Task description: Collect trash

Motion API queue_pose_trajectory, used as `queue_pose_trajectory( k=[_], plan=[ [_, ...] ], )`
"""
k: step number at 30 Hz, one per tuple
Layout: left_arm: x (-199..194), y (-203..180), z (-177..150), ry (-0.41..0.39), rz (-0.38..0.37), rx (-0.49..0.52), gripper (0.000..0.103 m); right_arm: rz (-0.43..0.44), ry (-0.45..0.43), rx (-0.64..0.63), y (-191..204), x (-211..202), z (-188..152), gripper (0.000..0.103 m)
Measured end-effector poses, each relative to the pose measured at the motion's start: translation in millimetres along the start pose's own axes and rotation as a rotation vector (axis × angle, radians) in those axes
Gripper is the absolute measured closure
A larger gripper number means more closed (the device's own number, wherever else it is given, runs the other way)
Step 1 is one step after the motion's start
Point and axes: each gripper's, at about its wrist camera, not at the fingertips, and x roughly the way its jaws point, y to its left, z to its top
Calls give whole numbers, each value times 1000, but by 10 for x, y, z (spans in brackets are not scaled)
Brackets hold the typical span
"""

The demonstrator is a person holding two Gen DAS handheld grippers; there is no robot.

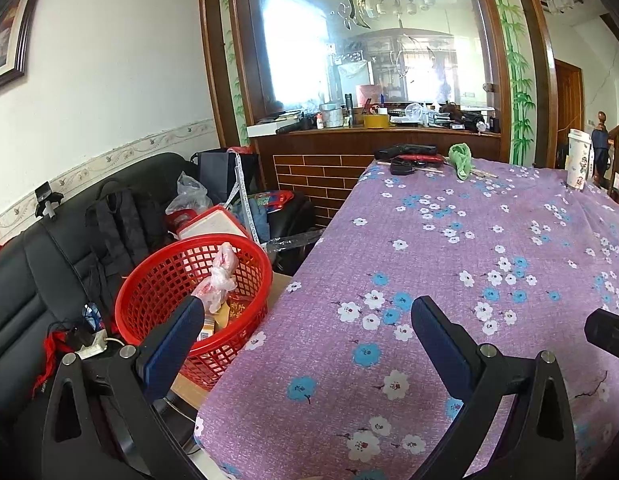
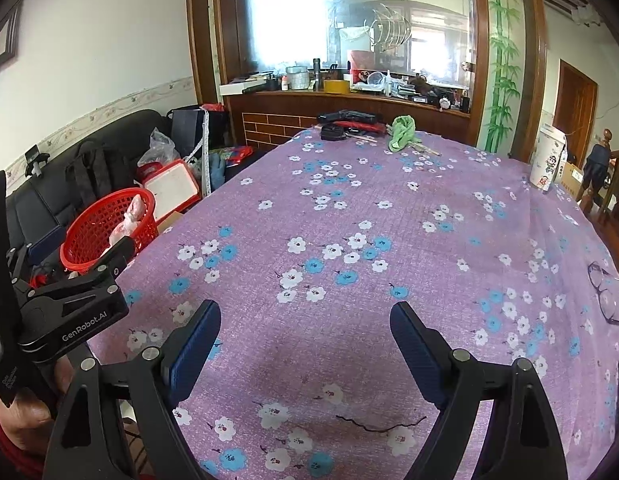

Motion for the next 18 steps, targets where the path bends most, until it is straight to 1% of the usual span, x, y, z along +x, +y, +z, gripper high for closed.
queue_pose_trajectory(
  k=[16,18],
  plan=[
    [0,-17,-10,2,-11,4,0,-8,2,14,-27,-5,-11,13],
    [8,-20,-20,5,3,10,0,-12,2,16,-40,-2,-10,13]
  ],
)
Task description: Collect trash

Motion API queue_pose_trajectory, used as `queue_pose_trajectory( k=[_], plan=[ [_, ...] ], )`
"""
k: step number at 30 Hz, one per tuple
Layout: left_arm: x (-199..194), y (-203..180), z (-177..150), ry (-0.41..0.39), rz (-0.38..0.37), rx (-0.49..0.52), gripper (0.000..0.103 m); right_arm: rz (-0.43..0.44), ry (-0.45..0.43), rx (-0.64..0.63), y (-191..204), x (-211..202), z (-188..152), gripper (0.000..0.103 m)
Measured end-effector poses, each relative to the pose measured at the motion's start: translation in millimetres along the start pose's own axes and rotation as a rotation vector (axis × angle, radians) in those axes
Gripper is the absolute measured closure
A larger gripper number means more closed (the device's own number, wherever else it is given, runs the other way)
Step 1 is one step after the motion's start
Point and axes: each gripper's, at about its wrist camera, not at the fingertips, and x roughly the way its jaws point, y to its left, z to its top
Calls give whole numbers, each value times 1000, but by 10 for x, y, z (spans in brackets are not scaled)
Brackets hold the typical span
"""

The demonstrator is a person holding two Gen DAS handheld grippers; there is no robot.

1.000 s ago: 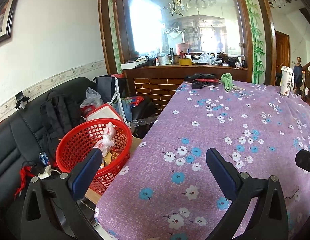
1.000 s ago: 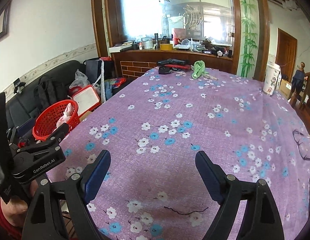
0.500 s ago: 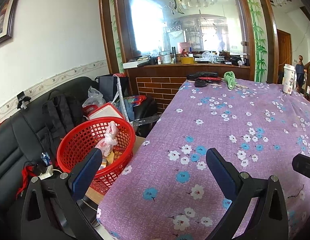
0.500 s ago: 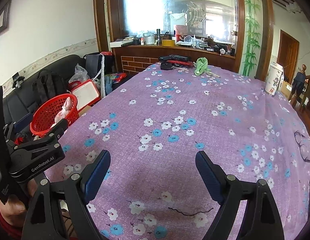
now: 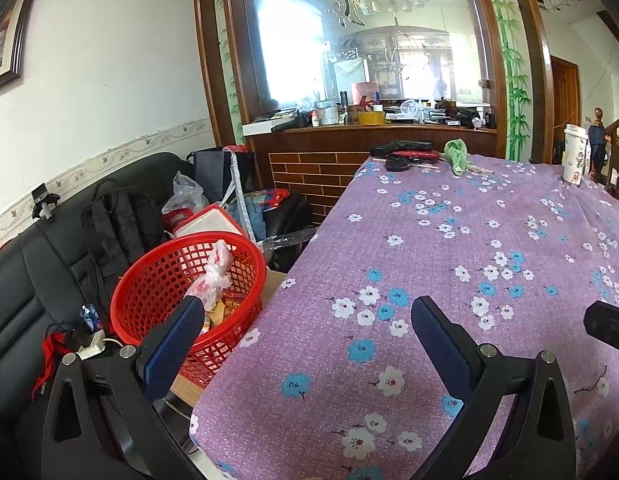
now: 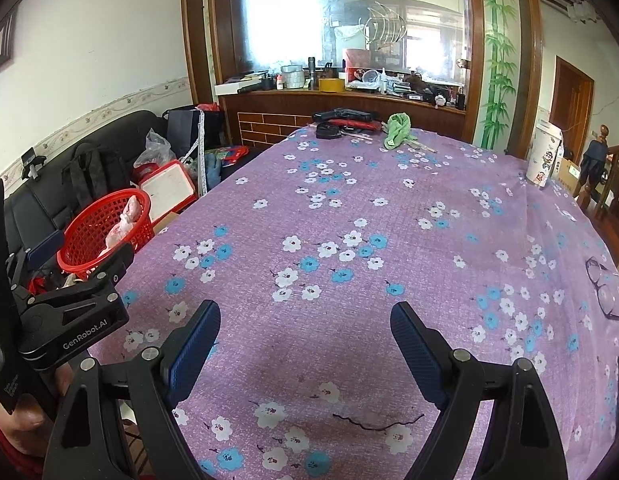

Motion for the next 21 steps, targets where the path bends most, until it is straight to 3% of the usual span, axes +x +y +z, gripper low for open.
queue_pose_trajectory(
  k=[3,21],
  plan=[
    [16,-30,-12,1,32,28,0,-8,-1,1,-4,0,6,13],
    [40,-97,-55,0,48,51,0,-80,0,9,-73,53,0,12]
  ],
)
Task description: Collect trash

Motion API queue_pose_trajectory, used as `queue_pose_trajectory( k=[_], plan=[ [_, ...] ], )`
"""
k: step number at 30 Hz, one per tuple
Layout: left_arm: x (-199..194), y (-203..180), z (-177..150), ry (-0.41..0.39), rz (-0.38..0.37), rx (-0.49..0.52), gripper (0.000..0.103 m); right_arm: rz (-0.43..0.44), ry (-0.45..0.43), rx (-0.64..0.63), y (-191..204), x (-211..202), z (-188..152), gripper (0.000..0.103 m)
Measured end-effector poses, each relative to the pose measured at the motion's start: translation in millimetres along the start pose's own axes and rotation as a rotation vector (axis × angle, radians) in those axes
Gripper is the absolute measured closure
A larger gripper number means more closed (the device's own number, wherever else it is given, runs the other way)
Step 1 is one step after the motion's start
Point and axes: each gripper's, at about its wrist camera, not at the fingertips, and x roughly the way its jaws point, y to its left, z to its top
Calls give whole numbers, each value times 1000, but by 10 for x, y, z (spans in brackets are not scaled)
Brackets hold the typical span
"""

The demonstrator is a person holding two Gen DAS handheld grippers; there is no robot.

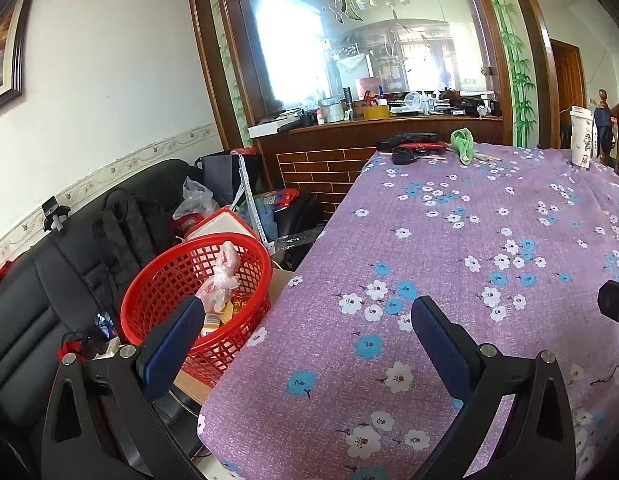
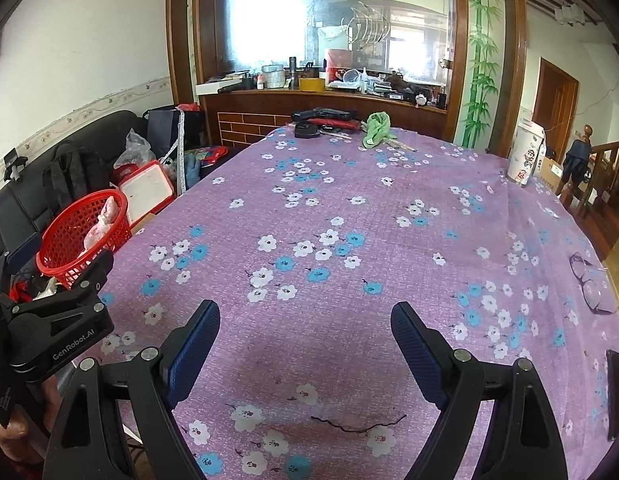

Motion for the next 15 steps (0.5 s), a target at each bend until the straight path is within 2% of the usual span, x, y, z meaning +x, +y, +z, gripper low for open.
queue_pose_trajectory(
  k=[15],
  plan=[
    [-7,10,1,-2,-1,0,0,-15,5,-5,-16,45,-21,11]
  ],
)
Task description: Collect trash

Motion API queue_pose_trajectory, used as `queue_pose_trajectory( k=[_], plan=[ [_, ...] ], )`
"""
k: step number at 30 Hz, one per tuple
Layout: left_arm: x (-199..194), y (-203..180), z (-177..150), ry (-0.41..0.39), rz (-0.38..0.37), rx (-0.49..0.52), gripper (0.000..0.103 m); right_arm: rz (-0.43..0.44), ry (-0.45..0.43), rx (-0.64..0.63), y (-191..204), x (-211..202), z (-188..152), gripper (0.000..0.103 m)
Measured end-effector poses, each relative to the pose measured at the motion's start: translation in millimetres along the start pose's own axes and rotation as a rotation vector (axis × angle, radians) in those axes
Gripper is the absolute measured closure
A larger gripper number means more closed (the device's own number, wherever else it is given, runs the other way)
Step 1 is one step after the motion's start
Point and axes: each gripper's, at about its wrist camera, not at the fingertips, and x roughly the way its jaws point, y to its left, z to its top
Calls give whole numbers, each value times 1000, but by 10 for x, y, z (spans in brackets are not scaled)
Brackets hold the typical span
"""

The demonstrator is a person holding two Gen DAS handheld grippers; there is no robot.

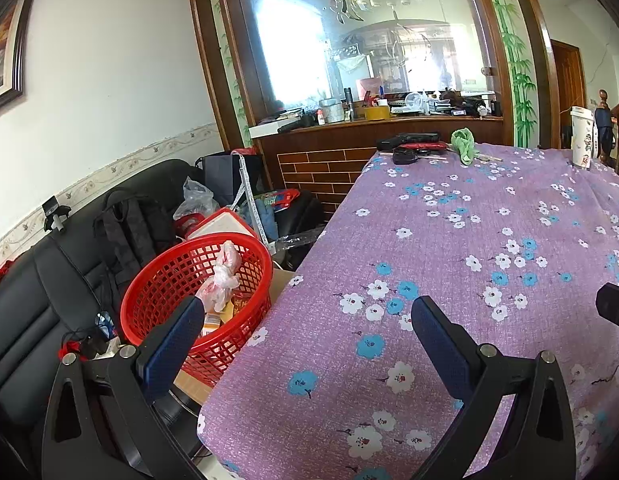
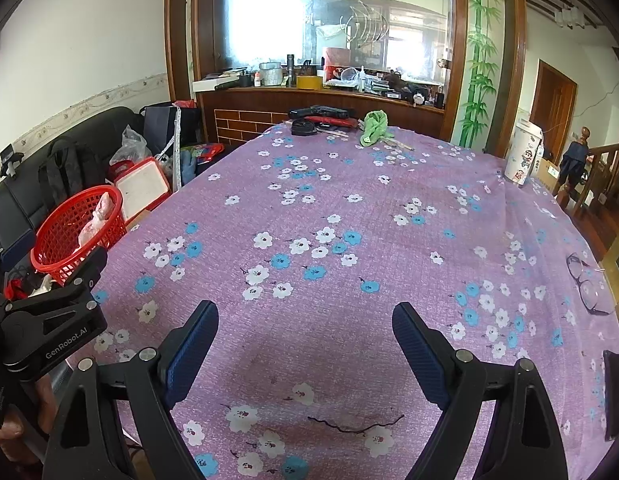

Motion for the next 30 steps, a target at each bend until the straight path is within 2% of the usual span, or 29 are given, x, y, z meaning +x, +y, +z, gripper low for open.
queue_pose_trajectory(
  k=[23,30],
  plan=[
    [32,7,-29,6,1,1,0,-12,12,-23,62,48,-27,11],
    [58,-122,-52,10,-12,33,0,-30,32,0,-58,122,-65,11]
  ],
)
